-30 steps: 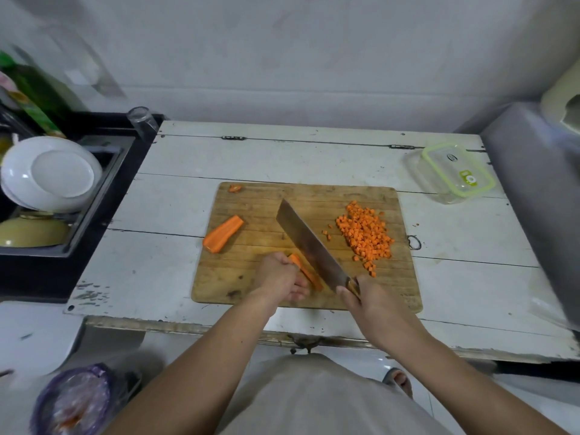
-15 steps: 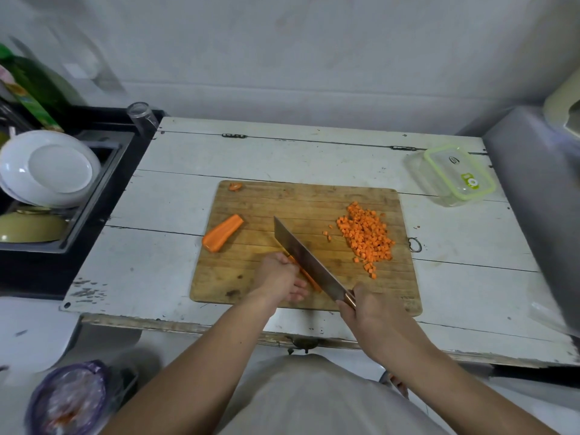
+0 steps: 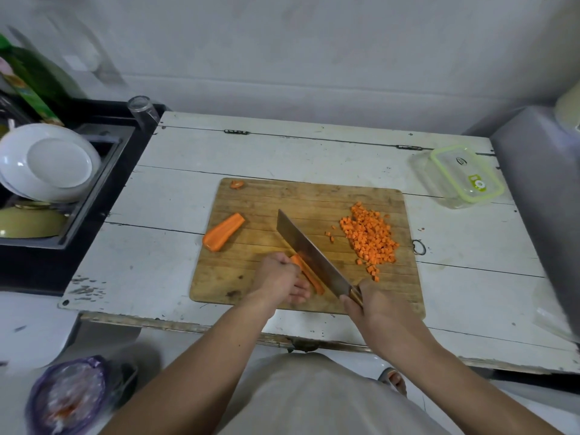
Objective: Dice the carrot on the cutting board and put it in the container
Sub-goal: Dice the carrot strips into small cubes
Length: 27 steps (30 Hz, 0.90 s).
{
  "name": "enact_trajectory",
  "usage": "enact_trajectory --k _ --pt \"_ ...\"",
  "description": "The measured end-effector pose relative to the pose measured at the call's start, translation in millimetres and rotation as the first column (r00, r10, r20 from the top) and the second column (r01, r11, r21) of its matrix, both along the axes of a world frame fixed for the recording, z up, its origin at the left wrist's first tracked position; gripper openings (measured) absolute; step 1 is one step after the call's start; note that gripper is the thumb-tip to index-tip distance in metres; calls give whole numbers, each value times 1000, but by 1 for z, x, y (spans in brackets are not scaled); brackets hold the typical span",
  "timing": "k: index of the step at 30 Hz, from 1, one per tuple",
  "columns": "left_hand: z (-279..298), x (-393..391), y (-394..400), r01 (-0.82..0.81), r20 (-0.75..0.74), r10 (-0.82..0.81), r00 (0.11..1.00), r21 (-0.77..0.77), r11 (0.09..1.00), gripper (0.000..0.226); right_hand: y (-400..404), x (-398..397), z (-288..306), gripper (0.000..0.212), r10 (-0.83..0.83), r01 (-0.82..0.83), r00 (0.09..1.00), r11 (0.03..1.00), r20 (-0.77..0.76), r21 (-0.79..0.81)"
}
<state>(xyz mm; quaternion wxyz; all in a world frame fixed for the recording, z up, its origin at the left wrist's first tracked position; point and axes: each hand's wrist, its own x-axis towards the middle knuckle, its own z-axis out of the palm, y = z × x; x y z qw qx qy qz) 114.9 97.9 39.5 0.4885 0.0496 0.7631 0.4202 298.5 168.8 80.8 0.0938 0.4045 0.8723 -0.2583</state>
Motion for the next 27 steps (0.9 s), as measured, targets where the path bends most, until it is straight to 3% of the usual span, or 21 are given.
enact_trajectory --k 15,20,27 --pt "2 -7 4 81 33 -80 996 -22 996 8 -7 -5 -6 31 -8 10 997 999 71 -36" --pt "7 -3 5 84 39 -83 996 -39 996 10 -12 -33 -12 34 -2 -4 998 994 58 105" --pt "5 -2 4 67 -15 -67 998 -45 997 10 -4 -19 -14 30 -131 129 991 990 -27 -60"
